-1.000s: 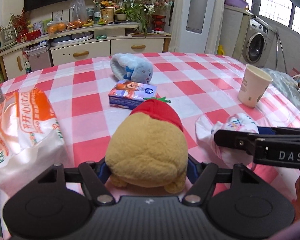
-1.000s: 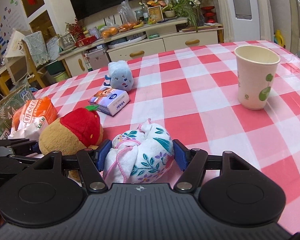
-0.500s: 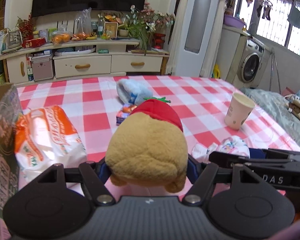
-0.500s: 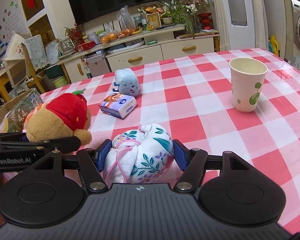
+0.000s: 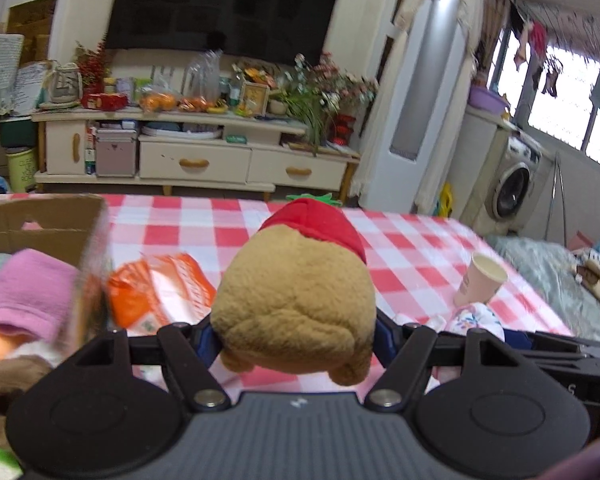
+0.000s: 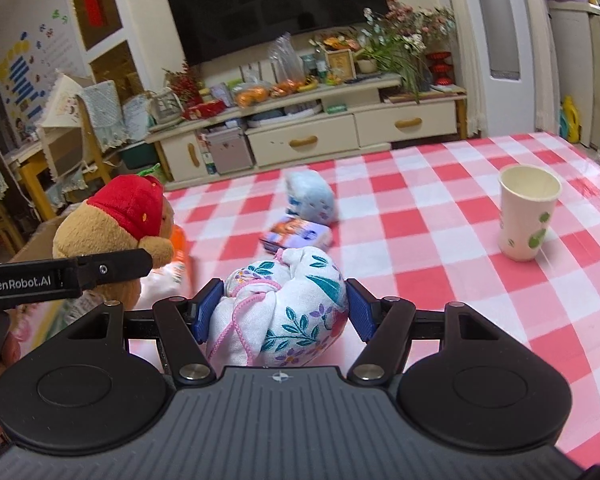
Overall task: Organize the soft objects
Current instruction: 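Close the right tool on the floral bundle while the left tool grasps the brown bear plush, then carry the floral bundle in the right tool while the left tool drops the bear into the box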
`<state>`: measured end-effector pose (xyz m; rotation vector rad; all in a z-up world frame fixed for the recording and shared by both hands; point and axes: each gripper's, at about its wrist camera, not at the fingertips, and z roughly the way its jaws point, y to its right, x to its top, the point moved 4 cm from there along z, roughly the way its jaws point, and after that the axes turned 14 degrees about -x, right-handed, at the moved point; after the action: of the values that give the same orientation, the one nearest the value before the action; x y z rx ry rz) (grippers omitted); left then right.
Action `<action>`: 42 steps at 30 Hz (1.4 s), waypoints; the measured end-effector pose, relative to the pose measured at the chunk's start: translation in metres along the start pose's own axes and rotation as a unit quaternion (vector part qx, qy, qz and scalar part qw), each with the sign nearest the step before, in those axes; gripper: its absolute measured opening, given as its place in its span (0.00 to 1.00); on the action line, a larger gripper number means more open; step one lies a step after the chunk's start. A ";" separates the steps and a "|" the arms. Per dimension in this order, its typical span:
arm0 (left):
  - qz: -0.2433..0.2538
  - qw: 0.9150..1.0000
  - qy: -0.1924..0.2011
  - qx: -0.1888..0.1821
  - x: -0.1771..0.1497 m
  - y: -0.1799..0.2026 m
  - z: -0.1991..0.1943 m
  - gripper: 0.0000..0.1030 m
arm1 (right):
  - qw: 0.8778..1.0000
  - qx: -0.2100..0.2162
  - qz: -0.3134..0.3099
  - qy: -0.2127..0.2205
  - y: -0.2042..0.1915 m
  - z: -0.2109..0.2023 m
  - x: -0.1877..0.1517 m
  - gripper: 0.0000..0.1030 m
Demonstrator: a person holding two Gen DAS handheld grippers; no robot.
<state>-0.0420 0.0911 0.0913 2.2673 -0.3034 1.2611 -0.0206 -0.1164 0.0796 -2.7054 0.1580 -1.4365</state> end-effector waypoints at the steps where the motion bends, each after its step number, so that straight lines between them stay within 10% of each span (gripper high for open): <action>1: -0.003 1.000 0.007 0.003 0.002 -0.002 -0.006 0.69 | 1.000 0.004 -0.002 0.003 -0.004 -0.002 0.002 0.79; 25: -0.103 0.979 0.109 0.135 0.023 -0.110 -0.101 0.69 | 0.979 0.198 -0.056 0.018 -0.147 -0.035 0.022 0.79; 42: -0.171 0.967 0.084 0.168 -0.002 -0.152 -0.130 0.71 | 0.946 0.304 -0.106 -0.043 -0.218 -0.014 -0.010 0.80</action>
<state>-0.0717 0.2887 0.0951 2.3300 0.3795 1.3837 -0.0256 0.1009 0.1045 -2.3023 -0.5128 -1.1508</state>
